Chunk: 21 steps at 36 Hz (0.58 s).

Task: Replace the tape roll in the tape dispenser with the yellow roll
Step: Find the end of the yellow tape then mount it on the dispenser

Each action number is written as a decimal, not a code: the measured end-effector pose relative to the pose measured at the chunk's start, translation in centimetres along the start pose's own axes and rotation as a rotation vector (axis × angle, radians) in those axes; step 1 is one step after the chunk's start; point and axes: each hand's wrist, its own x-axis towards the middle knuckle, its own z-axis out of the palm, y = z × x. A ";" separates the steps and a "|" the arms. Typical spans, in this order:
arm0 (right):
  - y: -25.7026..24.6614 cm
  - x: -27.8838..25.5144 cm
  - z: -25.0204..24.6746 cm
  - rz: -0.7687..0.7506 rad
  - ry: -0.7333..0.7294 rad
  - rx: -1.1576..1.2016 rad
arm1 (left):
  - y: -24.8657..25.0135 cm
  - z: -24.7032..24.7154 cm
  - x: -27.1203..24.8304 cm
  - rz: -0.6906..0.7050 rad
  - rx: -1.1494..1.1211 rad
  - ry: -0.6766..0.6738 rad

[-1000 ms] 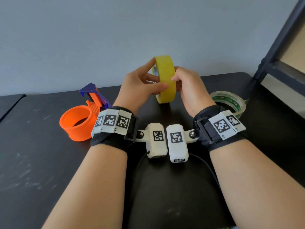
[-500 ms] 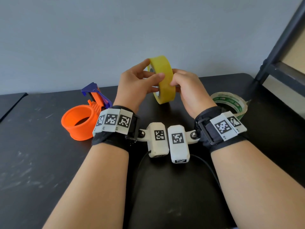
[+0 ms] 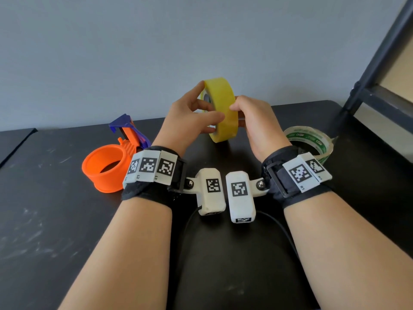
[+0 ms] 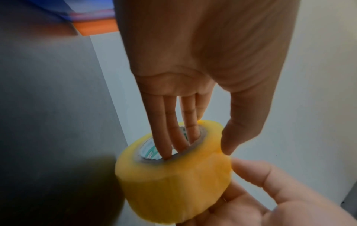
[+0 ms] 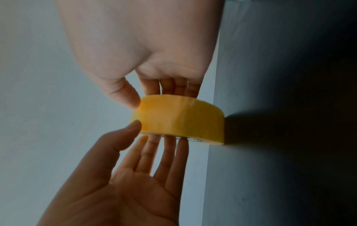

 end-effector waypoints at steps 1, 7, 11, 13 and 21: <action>-0.1 -0.1 0.0 0.002 0.004 0.002 | 0.0 0.0 0.0 -0.001 -0.004 -0.001; -0.2 -0.4 0.3 -0.010 0.004 0.021 | 0.1 0.1 -0.1 0.004 -0.049 0.048; -0.1 -0.3 0.2 -0.025 -0.017 0.019 | 0.0 0.2 -0.1 0.006 -0.080 0.070; 0.1 -0.1 0.2 -0.030 -0.031 0.008 | 0.0 0.2 -0.1 0.007 -0.094 0.076; 0.3 -0.4 0.0 -0.055 -0.118 -0.030 | -0.1 0.2 0.0 0.011 -0.124 0.101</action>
